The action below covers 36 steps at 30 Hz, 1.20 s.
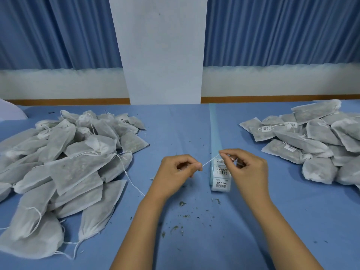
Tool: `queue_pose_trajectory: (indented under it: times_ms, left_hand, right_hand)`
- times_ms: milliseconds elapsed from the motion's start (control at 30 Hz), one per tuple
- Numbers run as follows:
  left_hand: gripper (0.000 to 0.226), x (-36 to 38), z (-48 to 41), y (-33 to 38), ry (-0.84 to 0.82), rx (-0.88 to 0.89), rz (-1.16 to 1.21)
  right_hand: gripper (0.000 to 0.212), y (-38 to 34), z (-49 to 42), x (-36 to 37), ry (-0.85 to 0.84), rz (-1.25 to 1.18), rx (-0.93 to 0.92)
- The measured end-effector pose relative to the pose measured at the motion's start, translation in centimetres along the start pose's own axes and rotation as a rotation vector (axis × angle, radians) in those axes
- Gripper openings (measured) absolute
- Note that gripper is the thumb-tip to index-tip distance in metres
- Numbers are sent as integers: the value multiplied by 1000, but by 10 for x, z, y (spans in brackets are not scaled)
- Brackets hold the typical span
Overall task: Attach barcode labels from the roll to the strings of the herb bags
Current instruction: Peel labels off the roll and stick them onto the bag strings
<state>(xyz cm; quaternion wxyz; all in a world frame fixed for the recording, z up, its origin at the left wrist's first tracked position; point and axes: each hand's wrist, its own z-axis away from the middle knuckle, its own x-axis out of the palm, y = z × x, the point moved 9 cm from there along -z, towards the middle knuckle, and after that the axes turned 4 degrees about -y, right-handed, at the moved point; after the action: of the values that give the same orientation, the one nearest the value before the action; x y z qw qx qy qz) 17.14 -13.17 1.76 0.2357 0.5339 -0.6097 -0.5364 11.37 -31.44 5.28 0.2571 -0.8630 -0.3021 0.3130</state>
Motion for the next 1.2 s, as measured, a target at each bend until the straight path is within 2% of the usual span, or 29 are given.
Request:
queue_pose_trajectory:
  times_ms: [100,233,333,433,533,633,733,967,1100,1200]
  left_hand:
    - [19,8,2,9,-68,40,170]
    - [25,-5,0,13,57,138,256]
    - [27,-6,-3,2,127,92,125]
    - [23,0,-2,2,84,136,-120]
    - [17,3,-2,3,12,165,-272]
    - [11,11,-2,0,-61,151,-291]
    - [9,20,-1,3,-86,151,-208]
    - [11,3,2,15,155,189,-93]
    - [23,-2,4,12,252,126,1]
    - [26,-3,3,10,251,103,39]
  right_hand:
    - [10,8,2,8,-18,8,94]
    - [14,-18,9,29,-156,145,-107]
    - [14,-37,14,38,-211,215,-298]
    - [12,-45,18,36,-210,216,-422]
    - [10,-47,17,25,-138,190,-469]
    - [14,-41,11,13,-53,165,-396]
    - [8,-33,10,13,-35,143,-291]
    - [10,0,7,26,-145,-54,59]
    - [9,-1,11,40,-244,-39,71]
    - [12,-9,12,46,-284,-46,16]
